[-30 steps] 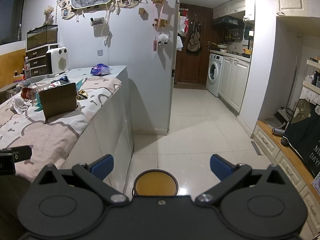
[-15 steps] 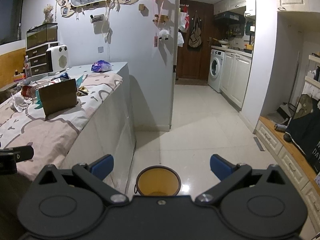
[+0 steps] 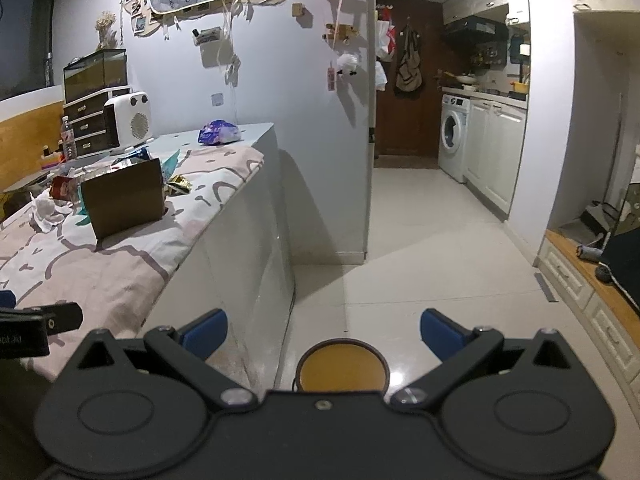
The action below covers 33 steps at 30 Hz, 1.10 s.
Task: Collect trash
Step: 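Move the right tool to the cardboard box while the left tool approaches the blue snack bag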
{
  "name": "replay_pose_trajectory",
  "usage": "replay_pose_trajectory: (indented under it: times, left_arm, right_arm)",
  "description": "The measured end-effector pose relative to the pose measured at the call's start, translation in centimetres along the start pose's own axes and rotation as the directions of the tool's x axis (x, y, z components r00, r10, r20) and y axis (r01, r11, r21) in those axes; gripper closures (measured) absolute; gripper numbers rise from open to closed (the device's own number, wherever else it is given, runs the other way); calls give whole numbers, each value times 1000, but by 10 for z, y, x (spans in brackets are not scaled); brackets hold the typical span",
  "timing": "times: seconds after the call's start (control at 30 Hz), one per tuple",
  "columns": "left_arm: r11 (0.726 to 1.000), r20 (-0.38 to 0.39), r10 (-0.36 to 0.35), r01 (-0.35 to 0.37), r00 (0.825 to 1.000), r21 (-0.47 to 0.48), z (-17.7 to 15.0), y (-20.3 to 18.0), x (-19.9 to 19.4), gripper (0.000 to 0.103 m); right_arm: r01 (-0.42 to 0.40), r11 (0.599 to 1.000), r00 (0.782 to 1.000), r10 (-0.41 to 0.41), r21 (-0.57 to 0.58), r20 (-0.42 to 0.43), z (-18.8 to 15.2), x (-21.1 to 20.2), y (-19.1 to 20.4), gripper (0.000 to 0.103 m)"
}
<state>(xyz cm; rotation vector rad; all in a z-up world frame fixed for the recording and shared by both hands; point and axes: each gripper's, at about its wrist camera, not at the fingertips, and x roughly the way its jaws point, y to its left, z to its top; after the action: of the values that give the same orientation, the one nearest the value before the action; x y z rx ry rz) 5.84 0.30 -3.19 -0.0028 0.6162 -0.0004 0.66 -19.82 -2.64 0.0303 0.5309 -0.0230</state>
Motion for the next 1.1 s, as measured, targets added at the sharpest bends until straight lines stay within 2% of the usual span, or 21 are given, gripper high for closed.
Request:
replay_pose_trajectory:
  times: [0.27, 0.6, 0.67, 0.8, 1.1]
  left_arm:
    - [999, -43, 29, -31, 999, -45, 13, 32, 27, 0]
    - [991, -73, 84, -91, 994, -99, 32, 81, 58, 0]
    - [988, -77, 101, -109, 992, -107, 36, 90, 63, 0]
    - [982, -83, 130, -140, 988, -129, 44, 111, 73, 0]
    - [955, -83, 220, -232, 972, -186, 54, 164, 77, 0]
  right_arm:
    - [-19, 1000, 999, 18, -14, -47, 15, 25, 35, 0]
    - [-92, 994, 994, 87, -61, -71, 42, 57, 93, 0]
    - [-111, 991, 992, 105, -73, -74, 50, 73, 85, 0]
    - [-136, 987, 989, 130, -84, -75, 66, 97, 107, 0]
    - [-240, 971, 969, 238, -22, -70, 101, 136, 171, 0]
